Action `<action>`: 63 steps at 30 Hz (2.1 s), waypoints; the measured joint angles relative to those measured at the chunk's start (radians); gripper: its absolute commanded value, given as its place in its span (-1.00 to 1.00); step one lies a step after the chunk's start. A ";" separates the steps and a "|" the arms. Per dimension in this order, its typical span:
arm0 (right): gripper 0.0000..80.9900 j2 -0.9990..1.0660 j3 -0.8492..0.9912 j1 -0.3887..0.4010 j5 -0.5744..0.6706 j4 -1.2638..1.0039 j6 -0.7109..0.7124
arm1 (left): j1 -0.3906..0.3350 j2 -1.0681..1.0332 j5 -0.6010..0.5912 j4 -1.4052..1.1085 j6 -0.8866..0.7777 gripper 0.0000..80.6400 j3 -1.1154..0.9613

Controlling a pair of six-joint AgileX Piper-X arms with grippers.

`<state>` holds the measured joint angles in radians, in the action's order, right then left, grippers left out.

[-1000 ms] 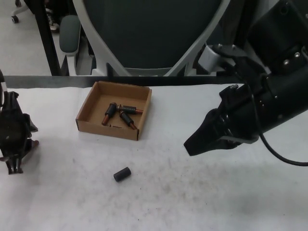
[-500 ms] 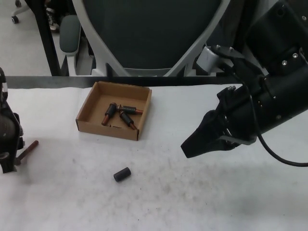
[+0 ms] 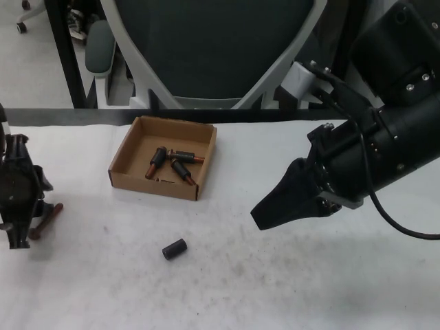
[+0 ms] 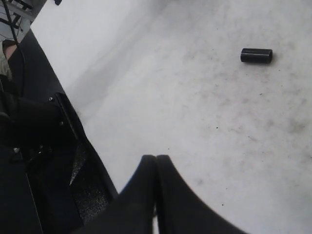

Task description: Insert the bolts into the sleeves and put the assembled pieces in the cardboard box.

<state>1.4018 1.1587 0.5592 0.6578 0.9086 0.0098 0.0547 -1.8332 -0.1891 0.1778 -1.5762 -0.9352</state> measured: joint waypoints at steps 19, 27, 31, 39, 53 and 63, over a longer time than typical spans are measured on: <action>-0.99 0.003 0.000 0.086 0.007 0.043 0.012 | -0.026 0.032 -0.439 0.078 0.434 -0.20 0.009; -0.28 0.109 0.002 0.124 0.007 0.043 0.012 | -0.020 0.188 -0.436 0.168 0.740 -0.20 0.009; 0.14 0.160 0.002 0.145 0.007 0.043 0.012 | -0.018 0.259 -0.436 0.234 0.871 -0.20 0.009; 0.08 0.184 0.002 0.181 -0.108 0.018 0.207 | -0.018 0.361 -0.407 0.366 1.088 -0.20 0.009; 0.08 0.247 0.060 0.208 -0.387 -0.049 0.455 | -0.171 0.786 -0.046 0.635 1.559 -0.20 0.019; 0.08 0.420 0.199 0.227 -0.440 -0.047 0.570 | -0.261 0.998 -0.029 0.754 1.853 -0.20 0.025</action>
<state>1.8217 1.3576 0.7860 0.2180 0.8615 0.5799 -0.2065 -0.8353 -0.2183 0.9316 0.2763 -0.9099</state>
